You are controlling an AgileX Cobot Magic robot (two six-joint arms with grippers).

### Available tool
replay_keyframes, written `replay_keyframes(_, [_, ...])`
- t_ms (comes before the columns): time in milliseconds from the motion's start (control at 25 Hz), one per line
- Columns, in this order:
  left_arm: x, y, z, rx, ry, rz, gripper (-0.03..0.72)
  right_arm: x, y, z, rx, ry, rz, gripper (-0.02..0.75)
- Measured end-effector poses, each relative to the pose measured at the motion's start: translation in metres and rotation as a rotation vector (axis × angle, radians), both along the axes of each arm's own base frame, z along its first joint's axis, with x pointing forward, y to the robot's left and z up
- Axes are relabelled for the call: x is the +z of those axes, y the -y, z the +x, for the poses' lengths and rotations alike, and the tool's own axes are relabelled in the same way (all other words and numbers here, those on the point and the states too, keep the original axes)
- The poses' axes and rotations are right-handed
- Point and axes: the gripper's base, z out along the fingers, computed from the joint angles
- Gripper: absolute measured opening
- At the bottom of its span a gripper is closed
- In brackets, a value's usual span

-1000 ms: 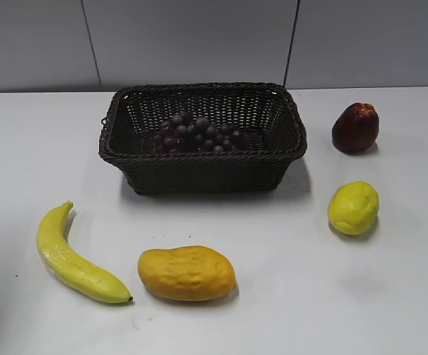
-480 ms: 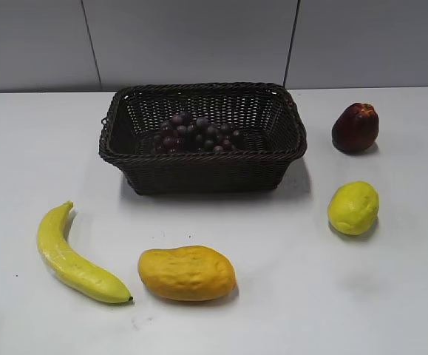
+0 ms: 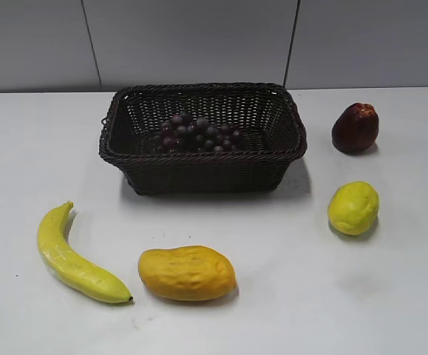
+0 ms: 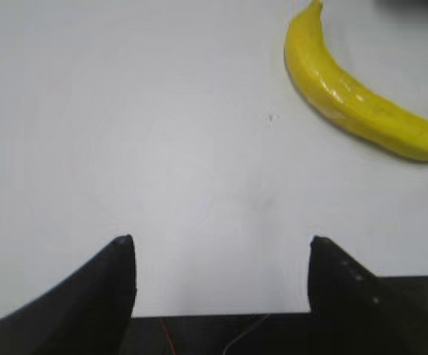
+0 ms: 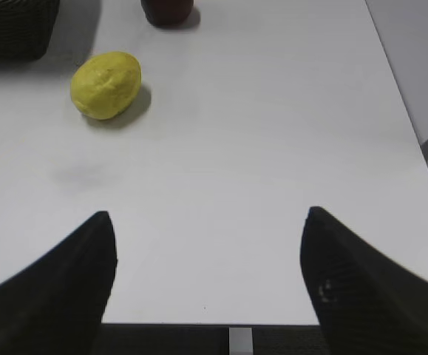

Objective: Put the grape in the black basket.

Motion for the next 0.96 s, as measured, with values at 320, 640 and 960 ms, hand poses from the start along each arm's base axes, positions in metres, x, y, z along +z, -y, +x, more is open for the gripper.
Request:
replay_keyframes(320, [0.001, -0.001, -0.017, 0.006, 0.175, -0.012, 0.549, 0.000, 0.000, 0.000, 0.000, 0.000, 0.000, 0.588])
replay_keyframes(640, [0.003, -0.001, -0.035, 0.005, 0.294, -0.019, 0.548, 0.000, 0.000, 0.000, 0.000, 0.000, 0.000, 0.588])
replay_keyframes(960, [0.003, -0.002, -0.053, 0.005, 0.415, -0.026, 0.542, 0.000, 0.000, 0.000, 0.000, 0.000, 0.000, 0.588])
